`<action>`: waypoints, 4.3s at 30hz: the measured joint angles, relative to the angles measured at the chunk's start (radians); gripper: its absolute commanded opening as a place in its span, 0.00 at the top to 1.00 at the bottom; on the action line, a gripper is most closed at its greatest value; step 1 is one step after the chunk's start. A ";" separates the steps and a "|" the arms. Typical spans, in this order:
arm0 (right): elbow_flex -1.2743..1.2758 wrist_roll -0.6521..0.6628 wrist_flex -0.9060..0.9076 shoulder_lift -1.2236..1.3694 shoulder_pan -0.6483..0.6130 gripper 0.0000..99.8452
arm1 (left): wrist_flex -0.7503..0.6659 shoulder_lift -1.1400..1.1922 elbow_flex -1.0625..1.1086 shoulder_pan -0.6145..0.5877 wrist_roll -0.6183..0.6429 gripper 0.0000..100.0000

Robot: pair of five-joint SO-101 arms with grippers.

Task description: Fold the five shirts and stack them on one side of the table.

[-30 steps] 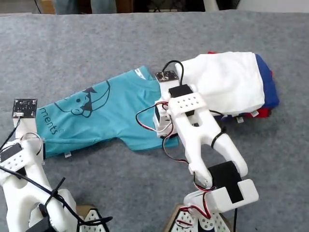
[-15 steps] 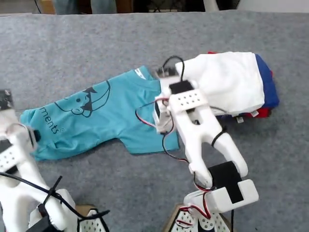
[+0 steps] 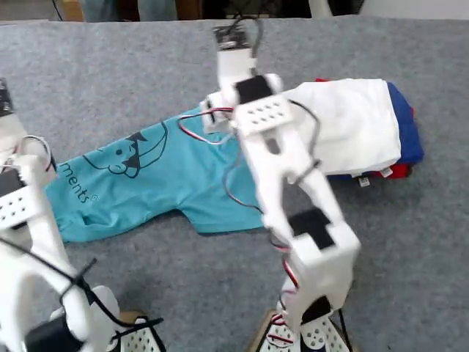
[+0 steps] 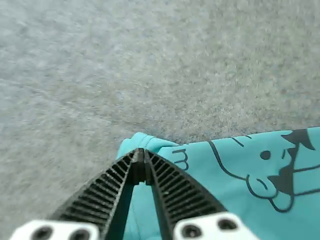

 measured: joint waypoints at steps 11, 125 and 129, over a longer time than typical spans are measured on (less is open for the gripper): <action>-0.698 -0.002 -0.069 0.709 -0.006 0.99 | -0.436 0.574 -0.038 -0.043 0.160 0.97; -1.266 0.126 0.048 1.039 0.068 0.98 | 0.552 0.161 -0.152 -0.066 0.037 0.95; -1.266 0.167 0.175 0.977 0.068 0.98 | 0.595 0.048 -0.068 -0.066 0.011 0.81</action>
